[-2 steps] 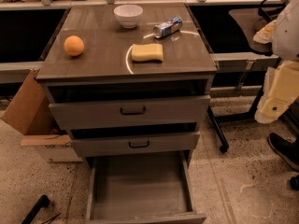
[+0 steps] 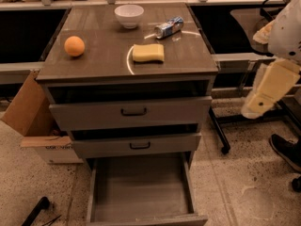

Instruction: Place orange into bottom drawer

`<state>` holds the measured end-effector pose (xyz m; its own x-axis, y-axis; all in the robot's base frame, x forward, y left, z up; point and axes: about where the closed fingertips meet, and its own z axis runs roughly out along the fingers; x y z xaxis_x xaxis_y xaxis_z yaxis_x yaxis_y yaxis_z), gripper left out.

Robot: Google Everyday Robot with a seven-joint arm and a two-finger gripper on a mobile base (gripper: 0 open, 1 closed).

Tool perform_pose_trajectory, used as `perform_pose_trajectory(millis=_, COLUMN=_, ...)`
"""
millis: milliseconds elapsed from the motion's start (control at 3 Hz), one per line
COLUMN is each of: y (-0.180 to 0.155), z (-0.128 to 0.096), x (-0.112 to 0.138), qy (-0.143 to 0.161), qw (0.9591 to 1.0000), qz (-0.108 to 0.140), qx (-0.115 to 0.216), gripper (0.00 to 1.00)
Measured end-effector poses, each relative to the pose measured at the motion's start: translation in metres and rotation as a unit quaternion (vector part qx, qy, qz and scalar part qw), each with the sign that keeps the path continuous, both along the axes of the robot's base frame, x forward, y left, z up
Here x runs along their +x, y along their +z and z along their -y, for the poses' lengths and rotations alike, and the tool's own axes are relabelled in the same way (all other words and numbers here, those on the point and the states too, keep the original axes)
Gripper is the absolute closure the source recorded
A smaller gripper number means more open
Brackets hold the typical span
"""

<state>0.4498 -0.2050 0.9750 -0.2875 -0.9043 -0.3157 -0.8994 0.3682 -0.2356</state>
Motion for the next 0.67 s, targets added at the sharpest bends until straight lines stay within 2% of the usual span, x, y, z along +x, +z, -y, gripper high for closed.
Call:
perform_pose_trajectory(millis=333, y=-0.005, z=-0.041, x=0.033, qy=-0.028, qw=0.9930, qz=0.010, qx=0.114, gripper=0.00)
perform_pose_trajectory(millis=667, y=-0.010, z=-0.074, x=0.054, qy=-0.014, qw=0.9845, qz=0.004, qx=0.175, gripper=0.00)
